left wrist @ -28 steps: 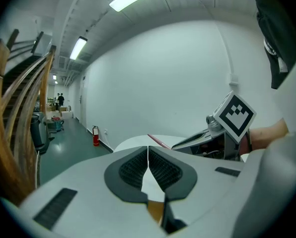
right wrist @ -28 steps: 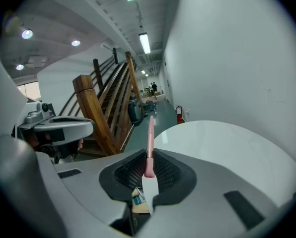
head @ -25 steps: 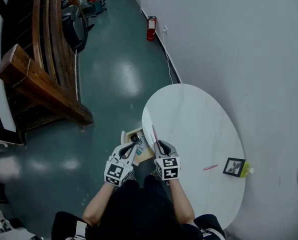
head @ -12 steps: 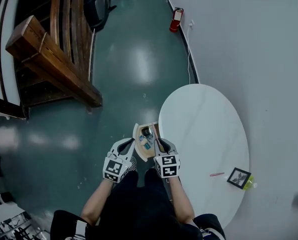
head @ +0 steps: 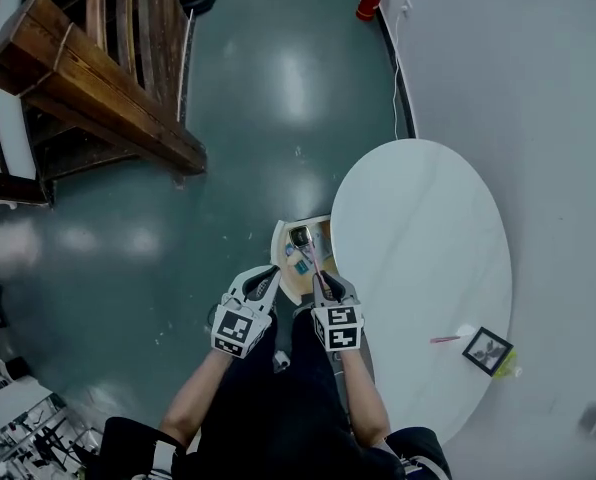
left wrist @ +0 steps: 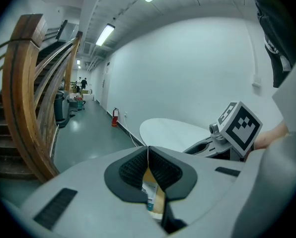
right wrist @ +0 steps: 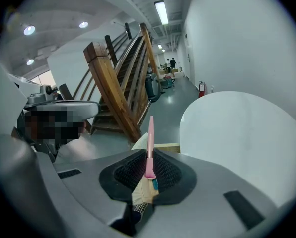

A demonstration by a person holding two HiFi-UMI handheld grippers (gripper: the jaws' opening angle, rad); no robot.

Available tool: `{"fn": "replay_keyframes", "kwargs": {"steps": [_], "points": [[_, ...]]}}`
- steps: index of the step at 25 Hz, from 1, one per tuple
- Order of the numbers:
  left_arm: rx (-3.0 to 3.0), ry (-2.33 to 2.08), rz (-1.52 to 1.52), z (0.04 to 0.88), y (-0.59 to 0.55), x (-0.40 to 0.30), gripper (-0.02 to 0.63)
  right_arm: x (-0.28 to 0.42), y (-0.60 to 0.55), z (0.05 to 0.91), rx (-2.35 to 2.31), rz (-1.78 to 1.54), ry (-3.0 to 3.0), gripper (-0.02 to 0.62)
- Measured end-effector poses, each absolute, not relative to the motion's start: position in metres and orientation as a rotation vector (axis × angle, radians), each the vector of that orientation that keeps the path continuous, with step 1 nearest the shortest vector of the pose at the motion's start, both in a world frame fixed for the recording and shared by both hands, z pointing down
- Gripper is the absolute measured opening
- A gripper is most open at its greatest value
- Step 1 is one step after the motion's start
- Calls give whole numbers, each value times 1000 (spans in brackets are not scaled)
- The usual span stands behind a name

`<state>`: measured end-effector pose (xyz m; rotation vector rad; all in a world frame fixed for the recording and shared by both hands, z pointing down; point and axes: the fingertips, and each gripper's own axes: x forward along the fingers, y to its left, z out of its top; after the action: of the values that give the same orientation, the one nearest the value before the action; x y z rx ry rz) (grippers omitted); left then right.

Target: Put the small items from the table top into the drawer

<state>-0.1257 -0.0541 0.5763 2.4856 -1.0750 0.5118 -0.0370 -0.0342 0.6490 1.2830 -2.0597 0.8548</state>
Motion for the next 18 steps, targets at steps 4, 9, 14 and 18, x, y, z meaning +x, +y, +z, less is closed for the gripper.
{"fn": "replay_keyframes", "kwargs": {"steps": [4,9,14,18], "points": [[2445,-1042,535,605,-44,-124,21,-37,-21,680,1255,900,-2025,64],[2393,-1006,569,645,-27,-126,21,-34,-6,716,1237,956,-1979,64],[2351,-973,584,671,-19,-124,21,-33,5,746,1213,986,-1943,64],[2342,-976,576,679,-19,-124,21,-34,4,763,1202,990,-1925,64]]}}
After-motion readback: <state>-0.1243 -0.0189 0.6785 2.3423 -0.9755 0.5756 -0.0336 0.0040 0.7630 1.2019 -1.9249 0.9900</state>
